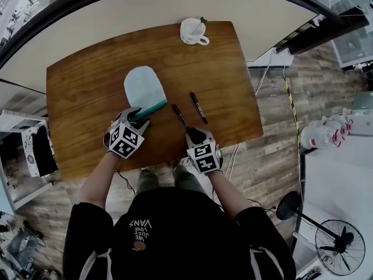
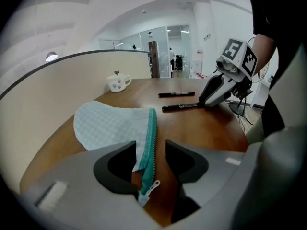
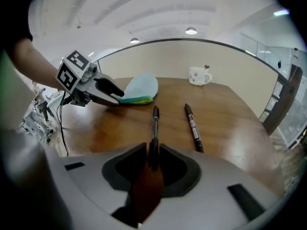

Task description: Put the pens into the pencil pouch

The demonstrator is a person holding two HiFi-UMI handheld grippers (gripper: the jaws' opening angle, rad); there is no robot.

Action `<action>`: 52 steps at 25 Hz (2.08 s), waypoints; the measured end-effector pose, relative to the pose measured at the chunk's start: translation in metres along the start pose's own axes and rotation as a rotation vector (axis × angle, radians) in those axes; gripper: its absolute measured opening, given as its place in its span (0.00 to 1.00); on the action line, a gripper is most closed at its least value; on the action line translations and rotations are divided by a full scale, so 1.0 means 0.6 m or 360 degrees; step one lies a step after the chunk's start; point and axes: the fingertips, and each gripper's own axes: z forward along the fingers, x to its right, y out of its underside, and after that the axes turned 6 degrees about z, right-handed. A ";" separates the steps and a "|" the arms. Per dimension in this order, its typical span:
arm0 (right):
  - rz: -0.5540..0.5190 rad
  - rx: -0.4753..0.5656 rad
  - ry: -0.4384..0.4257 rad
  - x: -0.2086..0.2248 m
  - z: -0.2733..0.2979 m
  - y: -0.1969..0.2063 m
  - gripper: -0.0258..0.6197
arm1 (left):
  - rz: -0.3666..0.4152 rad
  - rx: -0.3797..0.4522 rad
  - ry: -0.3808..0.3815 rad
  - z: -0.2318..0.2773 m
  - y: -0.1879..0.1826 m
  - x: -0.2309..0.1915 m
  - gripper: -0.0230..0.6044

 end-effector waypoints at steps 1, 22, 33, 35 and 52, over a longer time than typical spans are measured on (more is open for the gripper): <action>-0.0015 -0.0006 0.0004 0.002 0.002 0.001 0.18 | 0.0004 -0.0011 0.0007 0.004 0.000 -0.001 0.35; 0.0194 0.0142 -0.0034 -0.039 -0.048 -0.042 0.14 | -0.0191 0.0268 -0.0064 -0.042 -0.066 -0.042 0.11; 0.0127 0.0187 -0.0102 -0.086 -0.052 -0.080 0.14 | -0.0173 0.0359 -0.0033 -0.055 -0.094 -0.007 0.11; 0.0114 0.0196 -0.0102 -0.087 -0.051 -0.088 0.14 | -0.0174 0.0384 -0.0034 -0.062 -0.105 -0.004 0.11; 0.0062 0.0223 -0.0170 -0.084 0.001 -0.182 0.14 | -0.0218 0.0516 0.0103 -0.088 -0.133 0.049 0.10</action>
